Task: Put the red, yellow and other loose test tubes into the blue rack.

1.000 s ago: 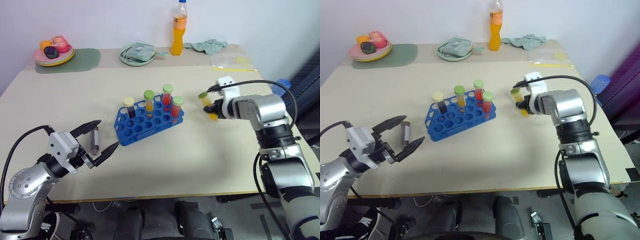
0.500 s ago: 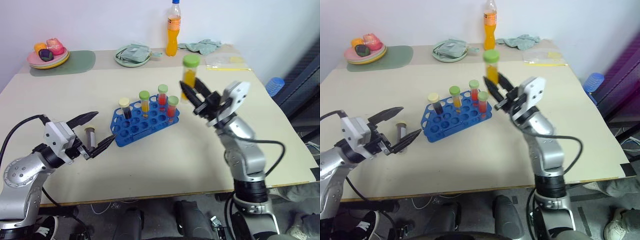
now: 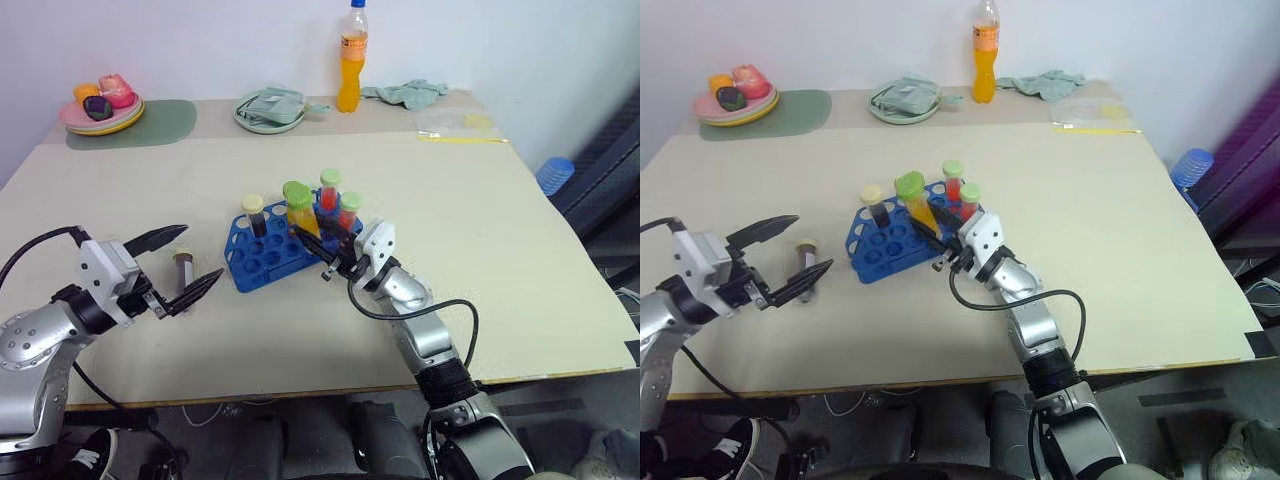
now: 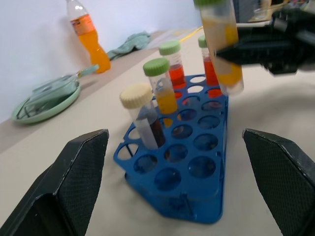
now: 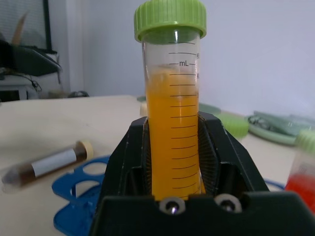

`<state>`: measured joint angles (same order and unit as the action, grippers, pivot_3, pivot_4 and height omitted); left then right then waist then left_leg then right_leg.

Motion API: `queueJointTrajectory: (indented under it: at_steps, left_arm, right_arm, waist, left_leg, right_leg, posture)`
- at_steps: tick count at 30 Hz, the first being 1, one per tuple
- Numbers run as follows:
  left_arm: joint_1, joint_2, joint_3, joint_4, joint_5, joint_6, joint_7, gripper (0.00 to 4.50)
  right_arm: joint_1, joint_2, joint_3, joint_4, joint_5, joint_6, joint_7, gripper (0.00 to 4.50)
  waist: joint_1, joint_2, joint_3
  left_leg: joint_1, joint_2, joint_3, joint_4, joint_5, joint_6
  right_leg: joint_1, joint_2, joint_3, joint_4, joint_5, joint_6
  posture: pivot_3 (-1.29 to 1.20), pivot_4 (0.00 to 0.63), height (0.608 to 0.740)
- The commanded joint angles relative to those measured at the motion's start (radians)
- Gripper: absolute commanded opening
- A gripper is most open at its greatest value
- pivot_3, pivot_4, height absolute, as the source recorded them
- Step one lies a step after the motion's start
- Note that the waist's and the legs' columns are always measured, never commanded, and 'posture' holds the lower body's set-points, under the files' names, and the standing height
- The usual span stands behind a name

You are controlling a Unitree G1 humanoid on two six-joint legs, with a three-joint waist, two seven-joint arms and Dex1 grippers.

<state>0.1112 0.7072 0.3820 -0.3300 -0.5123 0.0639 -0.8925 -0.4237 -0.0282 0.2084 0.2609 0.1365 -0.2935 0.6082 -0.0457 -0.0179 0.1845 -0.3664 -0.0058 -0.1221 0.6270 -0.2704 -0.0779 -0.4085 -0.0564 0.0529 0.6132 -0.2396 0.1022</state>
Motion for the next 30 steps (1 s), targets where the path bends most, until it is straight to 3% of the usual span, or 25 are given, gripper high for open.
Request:
queueJointTrajectory:
  at_steps: [1, 30]
  left_arm:
    - [0.009, 0.015, 0.048, -0.049, -0.023, 0.007, 0.005, 4.50]
    - [0.010, 0.037, 0.074, -0.081, -0.039, 0.048, 0.009, 4.50]
  right_arm:
    - [-0.068, 0.036, -0.015, 0.072, -0.015, -0.067, -0.035, 0.86]
    - [-0.162, 0.079, -0.073, 0.406, -0.042, -0.213, -0.109, 0.86]
  waist:
    - [-0.001, 0.001, 0.001]
    - [-0.002, 0.003, 0.002]
  left_leg:
    - [0.000, 0.000, 0.000, 0.000, 0.000, 0.000]
    - [0.003, 0.000, 0.000, 0.000, 0.000, 0.000]
  right_leg:
    - [0.000, 0.000, 0.000, 0.000, 0.000, 0.000]
    - [0.002, 0.000, 0.001, 0.001, 0.000, -0.001]
  posture:
    - [0.00, 0.150, 0.740]
    - [0.00, 0.150, 0.740]
